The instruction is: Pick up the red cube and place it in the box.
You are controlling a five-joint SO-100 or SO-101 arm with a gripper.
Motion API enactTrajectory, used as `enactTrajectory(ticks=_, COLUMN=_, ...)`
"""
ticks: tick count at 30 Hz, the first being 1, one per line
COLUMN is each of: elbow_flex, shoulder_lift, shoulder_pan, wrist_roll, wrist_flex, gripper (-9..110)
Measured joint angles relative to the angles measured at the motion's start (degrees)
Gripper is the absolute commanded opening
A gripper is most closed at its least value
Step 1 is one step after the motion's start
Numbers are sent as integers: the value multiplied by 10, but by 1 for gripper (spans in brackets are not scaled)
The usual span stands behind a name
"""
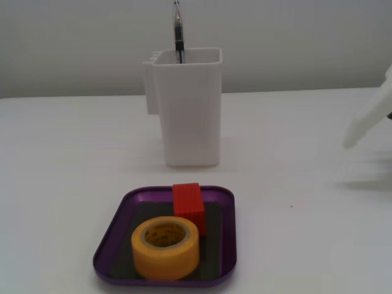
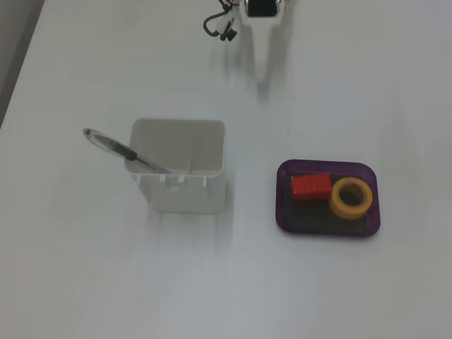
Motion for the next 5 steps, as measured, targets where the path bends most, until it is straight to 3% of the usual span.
enactTrajectory(ticks=5, elbow_flex=17, shoulder_lift=17, shoulder_pan=1, wrist_roll=0, wrist_flex=-1, gripper=20)
